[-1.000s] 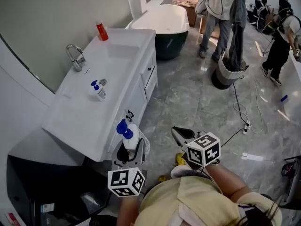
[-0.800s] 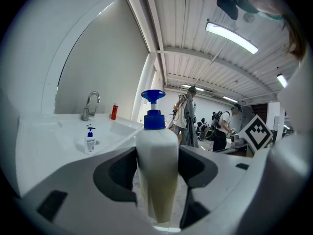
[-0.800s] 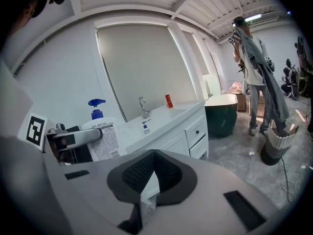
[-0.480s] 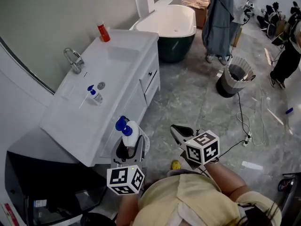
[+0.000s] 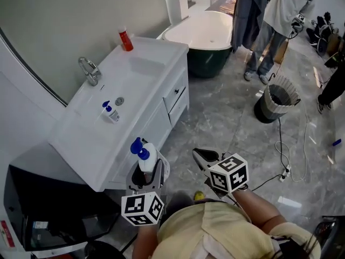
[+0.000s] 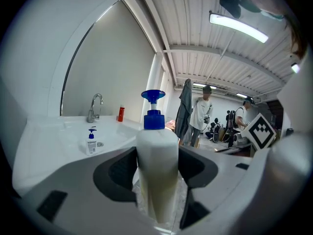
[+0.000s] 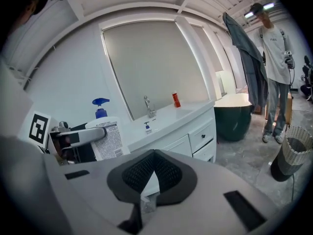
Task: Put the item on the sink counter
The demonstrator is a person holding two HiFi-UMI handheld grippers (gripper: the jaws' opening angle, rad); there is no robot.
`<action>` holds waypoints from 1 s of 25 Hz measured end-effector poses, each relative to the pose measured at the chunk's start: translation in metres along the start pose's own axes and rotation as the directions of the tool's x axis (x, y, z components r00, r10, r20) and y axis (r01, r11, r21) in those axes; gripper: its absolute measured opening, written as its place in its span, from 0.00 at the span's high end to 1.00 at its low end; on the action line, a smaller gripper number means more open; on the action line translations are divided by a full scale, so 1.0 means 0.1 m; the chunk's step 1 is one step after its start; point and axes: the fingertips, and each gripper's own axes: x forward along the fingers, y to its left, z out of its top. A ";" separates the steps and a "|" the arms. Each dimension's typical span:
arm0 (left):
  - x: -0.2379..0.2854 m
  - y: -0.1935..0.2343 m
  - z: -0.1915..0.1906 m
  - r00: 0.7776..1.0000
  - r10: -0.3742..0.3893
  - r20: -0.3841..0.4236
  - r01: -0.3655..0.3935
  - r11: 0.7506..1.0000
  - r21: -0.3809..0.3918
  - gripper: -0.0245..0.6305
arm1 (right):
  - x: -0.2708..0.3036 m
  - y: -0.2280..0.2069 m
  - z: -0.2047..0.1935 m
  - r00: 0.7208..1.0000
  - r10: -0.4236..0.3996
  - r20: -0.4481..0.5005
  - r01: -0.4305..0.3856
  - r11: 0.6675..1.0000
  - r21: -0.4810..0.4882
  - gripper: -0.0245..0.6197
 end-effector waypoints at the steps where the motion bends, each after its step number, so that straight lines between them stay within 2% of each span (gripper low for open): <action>1: 0.01 -0.01 0.01 1.000 0.003 0.001 -0.003 1.000 -0.001 0.54 | 0.00 -0.01 0.01 1.000 0.001 0.001 -0.001 1.000 -0.004 0.93; 10: 0.21 0.02 0.02 0.999 0.028 -0.016 -0.028 1.000 0.000 0.54 | 0.15 -0.15 0.06 1.000 0.022 -0.018 -0.022 1.000 -0.003 0.93; 25: 0.91 0.21 0.23 0.999 0.025 -0.020 -0.025 1.000 -0.015 0.54 | 0.65 -0.47 0.35 0.997 0.045 -0.065 -0.046 0.999 -0.015 0.93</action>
